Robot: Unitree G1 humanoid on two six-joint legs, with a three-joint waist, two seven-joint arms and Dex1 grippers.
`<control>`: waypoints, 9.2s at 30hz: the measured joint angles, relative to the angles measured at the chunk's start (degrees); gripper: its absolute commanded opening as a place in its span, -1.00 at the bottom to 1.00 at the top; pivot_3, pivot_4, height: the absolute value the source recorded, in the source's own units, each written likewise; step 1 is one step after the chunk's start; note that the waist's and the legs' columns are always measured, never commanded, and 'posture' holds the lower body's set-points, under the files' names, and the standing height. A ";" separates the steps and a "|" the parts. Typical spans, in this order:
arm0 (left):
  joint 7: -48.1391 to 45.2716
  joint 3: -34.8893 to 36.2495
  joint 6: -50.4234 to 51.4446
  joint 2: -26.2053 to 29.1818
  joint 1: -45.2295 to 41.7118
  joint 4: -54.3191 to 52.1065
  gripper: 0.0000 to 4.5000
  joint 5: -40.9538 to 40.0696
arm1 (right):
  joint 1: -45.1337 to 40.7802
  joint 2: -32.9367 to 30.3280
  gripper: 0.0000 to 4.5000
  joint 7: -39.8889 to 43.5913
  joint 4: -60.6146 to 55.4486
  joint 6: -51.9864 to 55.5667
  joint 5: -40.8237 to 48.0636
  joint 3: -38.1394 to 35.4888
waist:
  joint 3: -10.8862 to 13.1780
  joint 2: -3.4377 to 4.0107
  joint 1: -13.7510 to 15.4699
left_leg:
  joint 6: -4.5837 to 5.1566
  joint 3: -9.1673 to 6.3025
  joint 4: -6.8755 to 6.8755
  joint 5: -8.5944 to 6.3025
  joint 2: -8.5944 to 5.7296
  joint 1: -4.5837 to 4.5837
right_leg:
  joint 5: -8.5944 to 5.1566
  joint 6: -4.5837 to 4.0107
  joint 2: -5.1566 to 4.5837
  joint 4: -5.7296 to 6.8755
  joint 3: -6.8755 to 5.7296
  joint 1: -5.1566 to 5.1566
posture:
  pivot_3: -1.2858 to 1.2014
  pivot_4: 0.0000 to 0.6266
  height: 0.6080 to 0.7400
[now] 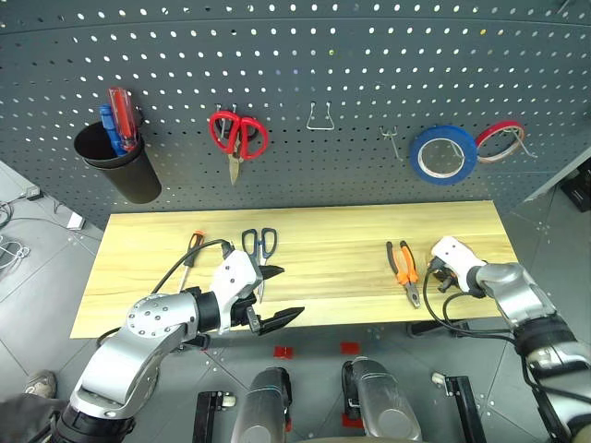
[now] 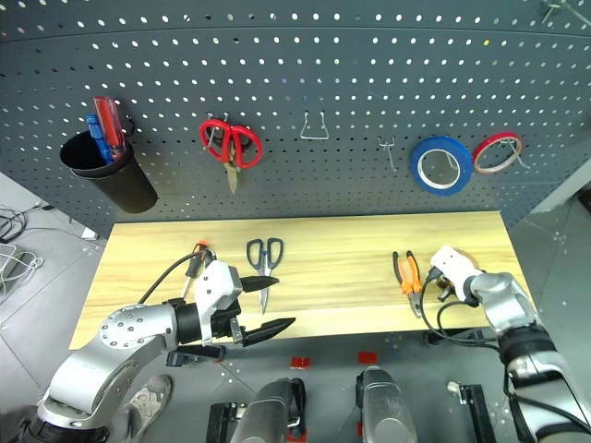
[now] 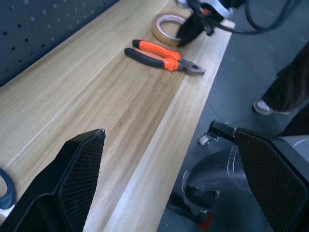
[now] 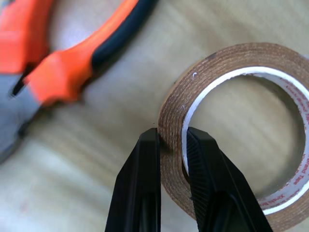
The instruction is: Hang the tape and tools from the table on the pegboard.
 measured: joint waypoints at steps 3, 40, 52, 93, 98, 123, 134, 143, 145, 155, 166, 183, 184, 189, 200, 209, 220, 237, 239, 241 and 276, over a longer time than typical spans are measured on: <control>0.05 0.68 0.03 -0.01 -0.18 -0.16 1.00 -0.66 | 6.24 -0.81 -0.79 -3.02 -14.71 3.22 -0.19 -4.00 | 0.03 0.05 -0.12 | 0.01 0.00 -0.01 0.00 0.00 0.04 | 0.00 0.01 0.00 0.02 0.00 0.01 | -0.22 -0.12 1.00; -0.10 8.55 -2.99 -2.95 -1.10 0.52 1.00 -6.28 | -4.97 17.12 0.22 -22.12 -13.70 -29.33 -14.10 5.22 | 0.15 0.04 -1.01 | 0.23 0.04 -0.04 0.24 0.47 0.05 | 0.50 -0.33 0.54 -0.08 0.11 -0.06 | -0.17 -0.09 1.00; -11.58 5.97 -14.00 5.27 6.71 3.54 1.00 -0.39 | 14.87 23.53 0.98 -16.59 -30.26 8.15 -6.98 -2.86 | 0.30 0.30 -0.29 | 0.19 0.11 -0.12 0.24 0.80 0.17 | 0.69 -0.84 0.75 -0.10 0.15 -0.13 | -0.18 -0.04 1.00; -7.92 9.24 -17.08 3.03 12.30 2.86 1.00 -1.08 | -8.23 29.98 0.12 -28.70 -3.13 26.66 4.49 -9.20 | 0.23 -0.04 -1.53 | 0.31 1.14 -0.15 0.32 0.77 0.00 | 0.70 -0.70 0.85 0.70 1.24 -1.16 | -0.14 -0.03 1.00; -7.52 16.29 -16.15 2.44 15.60 2.83 1.00 -5.11 | -2.20 32.62 0.12 -30.23 -12.60 28.27 4.60 -7.72 | 0.34 -0.01 -1.39 | 0.30 1.18 -0.37 0.33 0.78 -0.06 | 0.68 -0.69 0.85 0.67 1.28 -1.34 | -0.13 -0.01 1.00; -3.28 32.83 -4.20 6.04 11.05 0.04 1.00 -19.82 | -30.80 45.82 0.12 -34.05 -17.13 -3.95 11.22 -0.84 | 0.84 -0.37 -1.29 | -0.07 1.33 -0.81 0.57 0.79 -0.44 | 0.64 -0.69 0.83 0.61 1.39 -2.00 | -0.10 -0.03 1.00; -1.08 29.14 -2.75 4.82 7.58 -0.63 1.00 -20.37 | -42.22 47.07 0.12 -38.81 -1.52 -21.43 10.49 -2.18 | 0.92 -0.44 -1.41 | -0.06 1.37 -0.79 0.57 0.80 -0.47 | 0.64 -0.70 0.79 0.66 1.40 -2.04 | -0.09 -0.04 1.00; -1.07 27.91 -2.56 4.82 5.15 -0.48 1.00 -20.39 | -42.44 47.09 0.12 -42.75 13.80 -37.92 4.23 -0.40 | 0.92 -0.45 -1.46 | -0.07 1.39 -0.78 0.58 0.81 -0.48 | 0.65 -0.71 0.80 0.69 1.40 -2.05 | -0.08 -0.02 1.00; -1.01 27.56 -2.53 4.82 4.86 -0.44 1.00 -20.39 | -42.75 47.10 0.12 -43.70 16.43 -40.68 3.44 -0.34 | 0.94 -0.46 -1.42 | -0.09 1.39 -0.78 0.59 0.81 -0.48 | 0.65 -0.71 0.79 0.69 1.40 -2.05 | -0.07 -0.02 1.00; -0.29 27.54 -2.52 4.45 4.82 -0.42 1.00 -20.35 | -45.40 47.33 0.12 -45.41 24.10 -45.99 1.96 -0.94 | 0.95 -0.48 -1.13 | -0.10 1.38 -0.76 0.60 0.81 -0.48 | 0.65 -0.71 0.79 0.70 1.39 -2.05 | -0.06 -0.01 1.00; 0.18 27.51 -2.59 4.17 5.10 -0.43 1.00 -20.09 | -43.20 47.15 0.12 -45.80 26.12 -47.80 0.05 0.04 | 0.95 -0.48 -0.94 | -0.28 1.38 -0.76 0.70 0.81 -0.48 | 0.65 -0.71 0.79 0.70 1.39 -2.05 | -0.06 -0.01 1.00; 2.55 26.16 -2.91 2.03 5.00 -0.43 1.00 -17.70 | -36.23 46.31 0.98 -38.87 20.67 -31.06 6.91 -3.16 | 0.94 -0.48 -0.41 | -0.08 1.32 -0.77 0.70 0.81 -0.24 | 0.74 -0.86 0.79 0.77 1.37 -1.81 | -0.08 0.01 1.00; 2.78 26.10 -2.84 1.95 5.11 -0.45 1.00 -17.60 | -34.79 46.13 0.98 -38.11 19.37 -29.64 6.94 -3.05 | 0.95 -0.48 -0.38 | -0.08 1.33 -0.78 0.70 0.82 -0.26 | 0.74 -0.86 0.79 0.76 1.37 -1.84 | -0.08 0.01 1.00; 6.29 24.71 -1.02 1.66 6.08 -0.63 1.00 -16.55 | -29.99 45.42 0.98 -34.00 10.32 -23.20 6.90 -1.79 | 0.95 -0.48 -0.44 | -0.08 1.34 -0.84 0.69 0.83 -0.30 | 0.74 -0.86 0.80 0.70 1.37 -1.88 | -0.09 0.01 1.00; 27.05 19.88 7.37 -8.41 11.86 -1.17 1.00 -7.72 | -10.41 27.02 0.98 -4.59 -26.80 8.69 15.23 12.80 | 1.04 -0.49 0.01 | -0.03 1.26 -0.82 0.66 0.78 -0.30 | 0.73 -0.85 0.77 0.63 1.37 -1.82 | -0.11 0.06 1.00; 46.87 9.25 18.05 -20.95 6.65 3.16 1.00 4.46 | -4.24 15.21 0.98 6.68 -42.11 23.38 22.08 18.91 | 1.27 -0.80 0.01 | 0.05 1.08 -0.77 0.74 0.78 -0.27 | 0.74 -0.84 0.88 0.77 1.20 -1.80 | -0.12 0.06 1.00; 51.83 11.27 18.79 -29.53 -13.33 23.02 1.00 8.33 | -4.81 13.79 0.98 7.56 -44.34 24.52 22.60 20.43 | 1.44 -1.08 0.07 | 0.04 1.07 -0.69 0.75 0.71 -0.44 | 0.81 -0.71 0.84 0.69 1.11 -1.80 | -0.14 0.12 1.00; 52.30 20.63 19.58 -31.80 -23.89 38.98 -0.20 7.19 | -6.58 13.68 1.00 6.47 -45.99 28.29 23.12 19.96 | 2.29 -1.35 -0.04 | 0.02 1.04 -0.66 0.77 0.72 -0.38 | 0.82 -0.70 0.80 0.73 1.04 -1.76 | -0.16 0.23 1.00; 51.09 20.64 19.58 -31.38 -24.27 39.90 -0.46 7.17 | -6.60 13.41 1.00 6.31 -46.28 28.88 23.33 19.50 | 2.31 -1.30 -0.04 | 0.00 1.05 -0.66 0.78 0.71 -0.37 | 0.82 -0.69 0.80 0.74 1.04 -1.76 | -0.16 0.23 1.00; 49.79 20.42 19.59 -31.02 -24.68 40.55 -0.72 7.14 | -6.92 13.29 1.00 6.20 -46.29 29.57 23.75 19.05 | 2.32 -1.30 -0.03 | -0.02 1.04 -0.66 0.79 0.71 -0.37 | 0.83 -0.68 0.80 0.74 1.03 -1.76 | -0.17 0.22 1.00; 39.23 6.00 -21.50 -16.58 11.73 -8.66 -0.90 32.96 | 0.16 9.85 1.00 4.63 -49.81 17.96 26.34 10.76 | 2.76 -0.85 -0.17 | 0.03 0.95 -0.89 0.76 0.84 -0.91 | 0.98 -0.86 0.73 -0.21 0.86 -1.93 | -0.17 0.11 1.00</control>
